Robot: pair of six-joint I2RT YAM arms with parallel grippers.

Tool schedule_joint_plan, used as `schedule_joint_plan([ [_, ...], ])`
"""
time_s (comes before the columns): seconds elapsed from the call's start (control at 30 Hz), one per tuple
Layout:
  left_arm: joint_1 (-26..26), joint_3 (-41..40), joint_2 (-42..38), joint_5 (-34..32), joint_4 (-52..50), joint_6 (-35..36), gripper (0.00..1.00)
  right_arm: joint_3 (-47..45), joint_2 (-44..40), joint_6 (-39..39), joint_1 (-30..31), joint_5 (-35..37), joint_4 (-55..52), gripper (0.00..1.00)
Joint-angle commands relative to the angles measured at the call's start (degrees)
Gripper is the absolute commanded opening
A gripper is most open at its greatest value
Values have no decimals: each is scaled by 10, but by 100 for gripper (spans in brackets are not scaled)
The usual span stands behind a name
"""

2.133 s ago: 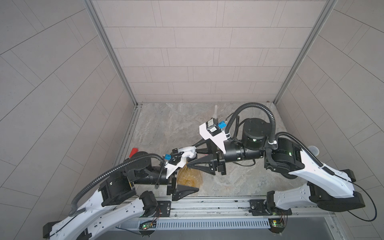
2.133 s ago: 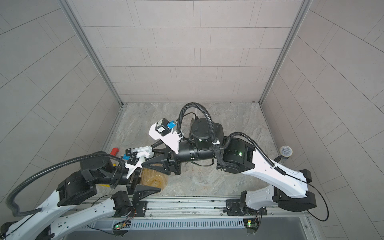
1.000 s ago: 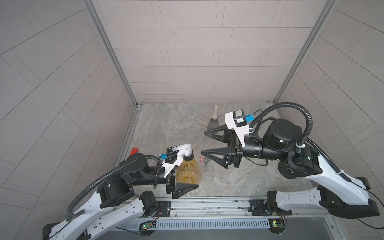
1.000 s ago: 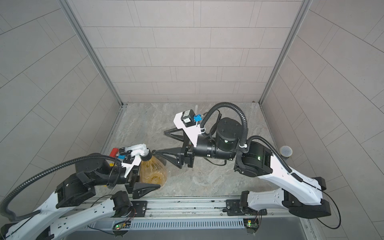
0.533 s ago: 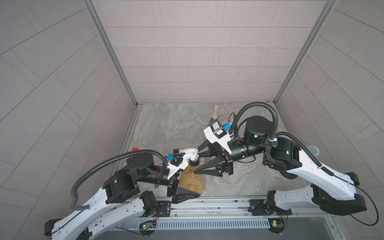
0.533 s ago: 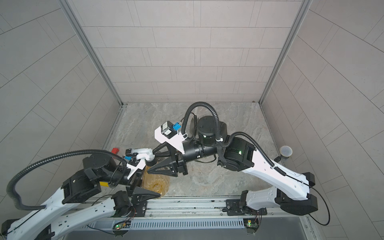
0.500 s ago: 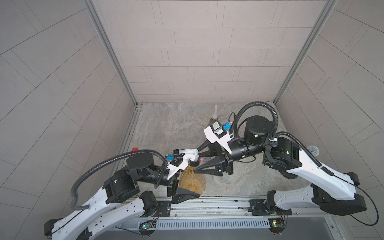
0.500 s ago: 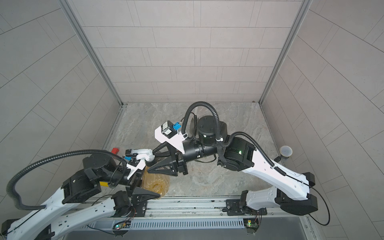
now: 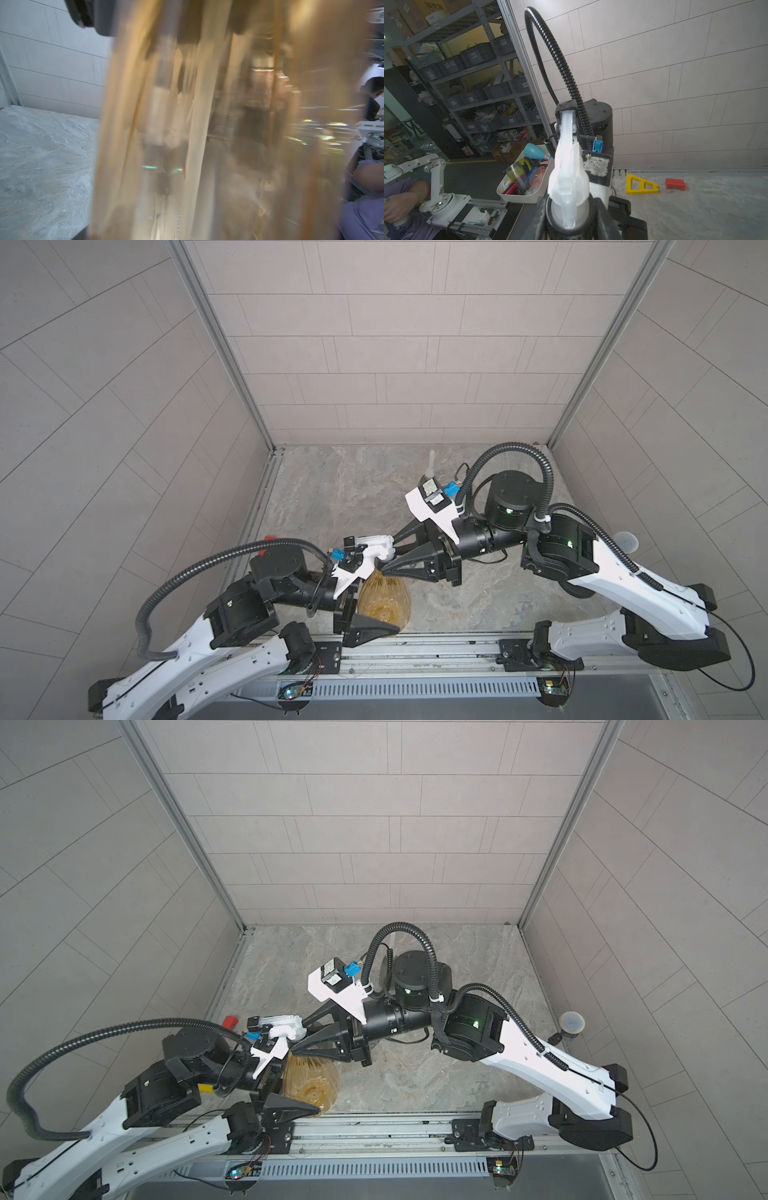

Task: Attach spray nozzles to spray bottles
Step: Screw the spray nozzle on the spray bottle.

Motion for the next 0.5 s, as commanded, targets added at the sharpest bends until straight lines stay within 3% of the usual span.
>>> schedule_joint_plan([
  [0.0, 3, 16, 1, -102, -20, 25, 0, -5, -10, 37, 26, 66, -8, 10],
  [0.1, 4, 17, -2, -188, -28, 35, 0, -14, -14, 55, 67, 196, -29, 9],
  [0.23, 4, 13, 3, -300, -29, 41, 0, -2, 7, 67, 158, 423, -60, 8],
  [0.33, 3, 13, 16, -345, -30, 47, 0, 30, 49, 65, 227, 571, -70, 8],
  [0.47, 3, 7, 20, -376, -20, 44, 0, 41, 91, 93, 254, 652, -38, 8],
])
